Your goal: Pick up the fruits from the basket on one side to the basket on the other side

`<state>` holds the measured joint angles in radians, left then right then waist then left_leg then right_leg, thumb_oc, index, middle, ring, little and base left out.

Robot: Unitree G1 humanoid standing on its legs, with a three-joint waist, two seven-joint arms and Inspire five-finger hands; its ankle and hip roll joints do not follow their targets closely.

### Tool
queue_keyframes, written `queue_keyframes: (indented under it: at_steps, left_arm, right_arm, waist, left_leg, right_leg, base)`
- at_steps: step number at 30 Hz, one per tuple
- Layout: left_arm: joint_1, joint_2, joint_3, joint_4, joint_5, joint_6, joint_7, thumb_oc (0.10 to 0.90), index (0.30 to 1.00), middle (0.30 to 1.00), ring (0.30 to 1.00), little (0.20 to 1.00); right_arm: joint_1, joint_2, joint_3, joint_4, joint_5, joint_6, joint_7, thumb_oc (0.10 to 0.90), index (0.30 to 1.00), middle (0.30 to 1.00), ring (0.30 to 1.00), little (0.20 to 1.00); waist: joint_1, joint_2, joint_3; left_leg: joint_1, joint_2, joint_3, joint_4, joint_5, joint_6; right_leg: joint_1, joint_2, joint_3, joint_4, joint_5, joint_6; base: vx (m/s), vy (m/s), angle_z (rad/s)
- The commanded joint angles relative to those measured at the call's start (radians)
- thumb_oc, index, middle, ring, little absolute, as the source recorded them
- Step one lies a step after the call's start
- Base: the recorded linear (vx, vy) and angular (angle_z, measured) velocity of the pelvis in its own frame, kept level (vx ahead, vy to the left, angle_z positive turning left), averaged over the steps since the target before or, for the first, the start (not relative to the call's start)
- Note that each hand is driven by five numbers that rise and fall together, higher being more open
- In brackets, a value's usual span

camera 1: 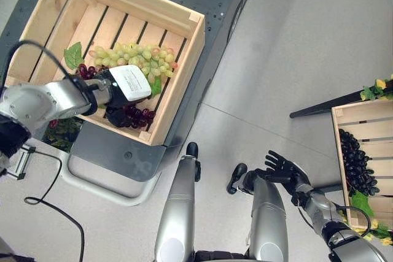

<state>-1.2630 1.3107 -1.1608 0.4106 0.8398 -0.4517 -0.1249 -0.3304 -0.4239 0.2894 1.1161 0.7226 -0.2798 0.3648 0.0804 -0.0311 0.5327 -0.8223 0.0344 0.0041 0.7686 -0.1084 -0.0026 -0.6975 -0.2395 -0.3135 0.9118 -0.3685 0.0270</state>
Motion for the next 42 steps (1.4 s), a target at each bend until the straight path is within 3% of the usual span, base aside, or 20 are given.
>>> queue_keyframes:
  at_steps: [1,5,6,13,17,23,30,32,33,34,35,36,42]
  left_arm:
    - [-0.111,0.097,0.028,-0.018,-0.065,-0.013,-0.044,0.800,0.900,0.900,0.900,0.900]
    - [-0.139,0.078,0.002,-0.014,-0.084,-0.038,-0.111,0.800,0.900,0.900,0.900,0.900]
    - [-0.154,0.067,-0.014,-0.005,-0.110,-0.037,-0.174,0.800,0.900,0.900,0.900,0.900]
    - [-0.160,0.052,-0.034,0.029,-0.197,0.071,-0.409,0.800,0.900,0.900,0.900,0.900]
    - [-0.124,0.053,-0.014,0.057,-0.237,0.086,-0.490,0.800,0.900,0.900,0.900,0.900]
    - [-0.100,0.049,-0.005,0.068,-0.258,0.113,-0.594,0.800,0.900,0.900,0.900,0.900]
    - [-0.080,0.033,0.007,0.075,-0.197,0.062,-0.561,0.800,0.900,0.900,0.900,0.900]
    - [-0.079,0.022,0.003,0.082,-0.189,0.048,-0.555,0.698,0.747,0.747,0.747,0.747]
    - [-0.081,0.015,-0.001,0.080,-0.186,0.042,-0.544,0.671,0.707,0.707,0.707,0.707]
    - [-0.083,0.014,-0.003,0.080,-0.187,0.042,-0.544,0.587,0.580,0.580,0.580,0.580]
    - [-0.087,0.012,-0.005,0.076,-0.185,0.038,-0.544,0.438,0.356,0.356,0.356,0.356]
    - [-0.086,0.009,-0.005,0.075,-0.186,0.037,-0.540,0.400,0.300,0.300,0.300,0.300]
    - [-0.081,0.000,-0.004,0.059,-0.245,0.069,-0.564,0.400,0.300,0.300,0.300,0.300]
  right_arm:
    - [0.045,-0.055,-0.048,-0.001,0.062,-0.038,0.044,0.800,0.900,0.900,0.900,0.900]
    - [0.044,-0.051,-0.053,0.005,0.068,-0.037,0.049,0.800,0.900,0.900,0.900,0.900]
    - [0.043,-0.049,-0.052,0.006,0.073,-0.041,0.049,0.800,0.900,0.900,0.900,0.900]
    - [0.046,-0.046,-0.062,0.006,0.092,-0.052,0.056,0.800,0.900,0.900,0.900,0.900]
    - [0.047,-0.047,-0.066,0.001,0.099,-0.052,0.053,0.800,0.900,0.900,0.900,0.900]
    - [0.049,-0.043,-0.072,0.003,0.107,-0.060,0.061,0.800,0.900,0.900,0.900,0.900]
    - [0.045,-0.032,-0.073,-0.003,0.130,-0.075,0.060,0.800,0.900,0.900,0.900,0.900]
    - [0.043,-0.027,-0.071,-0.004,0.138,-0.080,0.061,0.800,0.900,0.900,0.900,0.900]
    - [0.042,-0.026,-0.071,-0.005,0.145,-0.082,0.061,0.800,0.900,0.900,0.900,0.900]
    - [0.041,-0.026,-0.071,-0.005,0.145,-0.082,0.061,0.800,0.900,0.900,0.900,0.900]
    - [0.042,-0.024,-0.074,-0.005,0.145,-0.084,0.061,0.800,0.900,0.900,0.900,0.900]
    - [0.042,-0.023,-0.075,-0.005,0.146,-0.085,0.060,0.800,0.900,0.900,0.900,0.900]
    - [0.048,-0.018,-0.079,-0.005,0.150,-0.092,0.057,0.800,0.900,0.900,0.900,0.900]
  waist:
    - [0.011,0.009,-0.013]
    - [0.008,0.004,-0.013]
    - [0.005,0.002,-0.013]
    - [0.001,-0.003,-0.013]
    - [0.000,-0.002,-0.013]
    - [0.002,-0.002,-0.013]
    - [0.001,-0.008,-0.013]
    - [0.000,-0.013,-0.013]
    - [-0.002,-0.016,-0.013]
    - [-0.003,-0.017,-0.013]
    - [-0.003,-0.019,-0.013]
    - [-0.003,-0.020,-0.013]
    - [-0.006,-0.024,-0.013]
  left_leg:
    - [0.136,-0.025,0.095,-0.068,-0.145,0.059]
    - [0.125,-0.025,0.094,-0.070,-0.142,0.059]
    - [0.120,-0.024,0.094,-0.072,-0.140,0.060]
    - [0.096,-0.022,0.091,-0.088,-0.133,0.061]
    - [0.086,-0.022,0.091,-0.098,-0.128,0.062]
    - [0.081,-0.023,0.088,-0.115,-0.125,0.066]
    - [0.070,-0.024,0.080,-0.120,-0.126,0.069]
    - [0.066,-0.022,0.079,-0.121,-0.125,0.069]
    - [0.058,-0.021,0.076,-0.117,-0.127,0.069]
    - [0.057,-0.021,0.076,-0.117,-0.128,0.069]
    - [0.055,-0.020,0.075,-0.117,-0.128,0.070]
    - [0.053,-0.020,0.074,-0.117,-0.128,0.070]
    - [0.058,-0.022,0.072,-0.125,-0.130,0.074]
  right_leg:
    - [0.026,0.039,0.025,-0.045,0.132,0.030]
    - [0.012,0.038,0.022,-0.041,0.141,0.034]
    - [0.003,0.039,0.022,-0.039,0.146,0.037]
    - [-0.028,0.039,0.019,-0.041,0.165,0.048]
    - [-0.042,0.041,0.019,-0.050,0.178,0.053]
    - [-0.049,0.039,0.014,-0.054,0.187,0.057]
    - [-0.065,0.041,0.010,-0.048,0.199,0.064]
    - [-0.071,0.041,0.008,-0.046,0.204,0.067]
    - [-0.079,0.040,0.007,-0.042,0.204,0.068]
    - [-0.080,0.040,0.007,-0.041,0.205,0.069]
    - [-0.084,0.040,0.006,-0.039,0.206,0.069]
    - [-0.087,0.040,0.006,-0.038,0.206,0.070]
    - [-0.091,0.043,0.007,-0.040,0.215,0.075]
  base:
    - [0.00,0.000,0.00]
    - [-0.01,-0.013,0.04]
    - [0.00,0.000,0.00]
    - [0.00,0.000,0.00]
    - [0.00,0.000,0.00]
    - [0.00,-0.010,0.04]
    - [0.00,-0.003,0.01]
    - [0.00,0.000,0.00]
    - [0.00,0.000,0.00]
    - [0.00,-0.018,0.06]
    - [0.00,-0.014,0.08]
    - [0.01,-0.019,0.08]
    - [0.00,-0.002,0.01]
